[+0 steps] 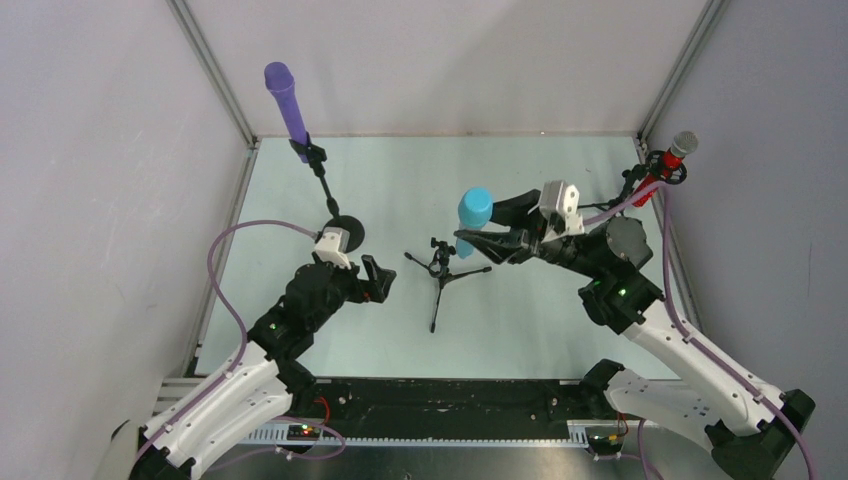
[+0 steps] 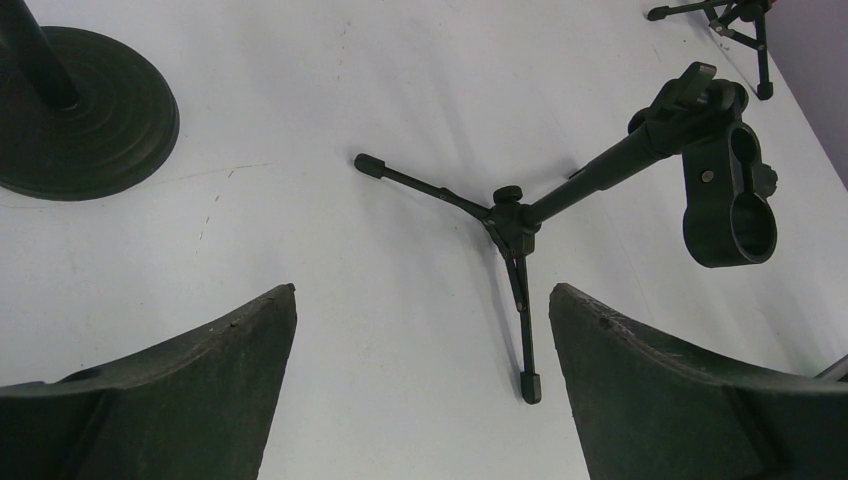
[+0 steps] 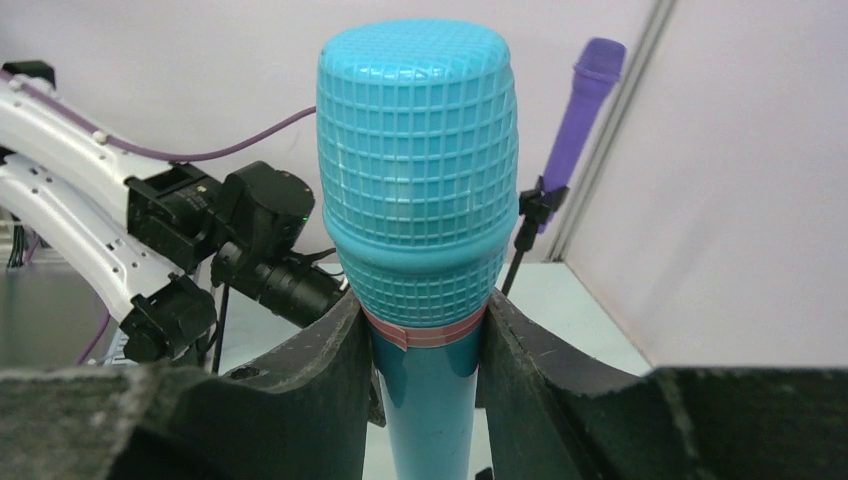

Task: Attach the microphones to the stand

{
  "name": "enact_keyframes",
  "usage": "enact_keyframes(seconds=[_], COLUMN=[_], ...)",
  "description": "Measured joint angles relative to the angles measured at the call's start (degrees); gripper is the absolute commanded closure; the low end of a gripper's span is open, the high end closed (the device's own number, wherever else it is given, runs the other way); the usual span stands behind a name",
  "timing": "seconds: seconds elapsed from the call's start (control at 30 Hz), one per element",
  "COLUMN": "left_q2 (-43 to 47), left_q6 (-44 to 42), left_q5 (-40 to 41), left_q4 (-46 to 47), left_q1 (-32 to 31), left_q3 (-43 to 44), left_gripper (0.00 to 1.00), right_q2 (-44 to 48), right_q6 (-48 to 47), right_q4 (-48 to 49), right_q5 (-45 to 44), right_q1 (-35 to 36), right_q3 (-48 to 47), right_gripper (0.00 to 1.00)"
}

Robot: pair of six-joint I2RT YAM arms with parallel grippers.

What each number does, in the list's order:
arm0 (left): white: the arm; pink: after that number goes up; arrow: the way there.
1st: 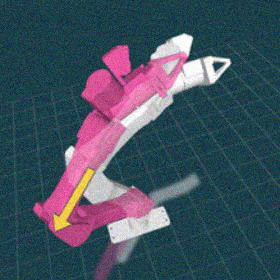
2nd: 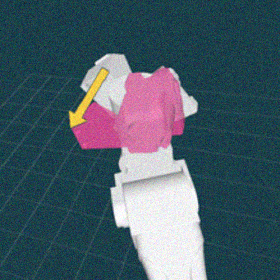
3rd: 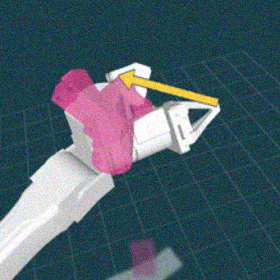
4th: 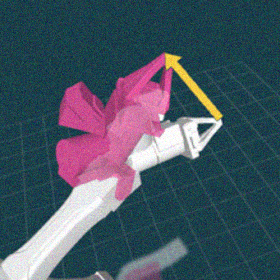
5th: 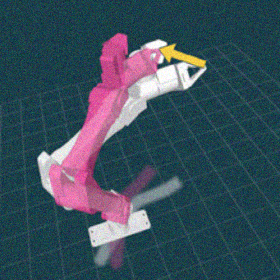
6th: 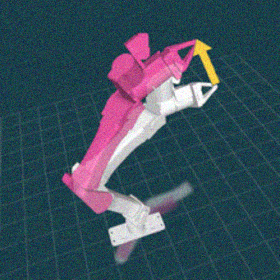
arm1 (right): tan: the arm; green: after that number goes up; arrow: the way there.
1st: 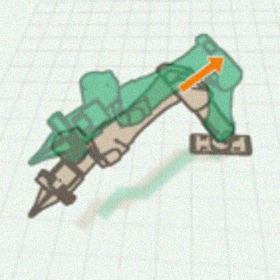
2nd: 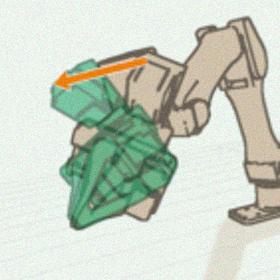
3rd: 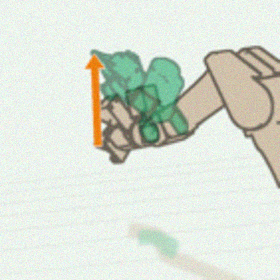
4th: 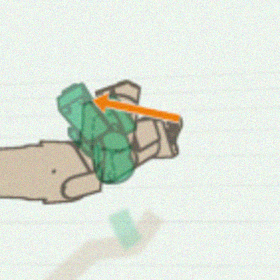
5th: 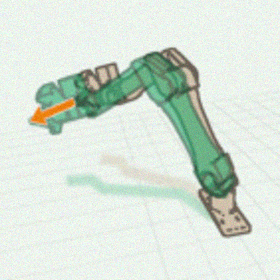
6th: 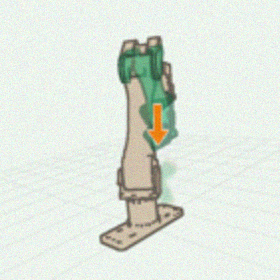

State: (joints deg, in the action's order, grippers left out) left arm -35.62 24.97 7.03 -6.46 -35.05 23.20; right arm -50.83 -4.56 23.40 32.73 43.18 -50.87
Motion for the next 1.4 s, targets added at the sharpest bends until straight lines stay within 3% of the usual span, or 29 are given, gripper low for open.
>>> enact_keyframes(seconds=[0.53,1.4], left_q2=[-0.4,-0.3], left_q6=[0.0,0.0], left_q5=[-0.2,-0.2], left_q4=[0.0,0.4], left_q1=[0.0,0.0], left_q3=[0.0,0.0], left_gripper=[0.0,0.0], right_q2=[-9.0,-11.7], right_q6=[-1.5,0.0], right_q4=[13.0,15.3], right_q5=[1.3,2.0], right_q1=[3.8,4.0], right_q3=[2.3,7.3], right_gripper=[1.0,1.0])
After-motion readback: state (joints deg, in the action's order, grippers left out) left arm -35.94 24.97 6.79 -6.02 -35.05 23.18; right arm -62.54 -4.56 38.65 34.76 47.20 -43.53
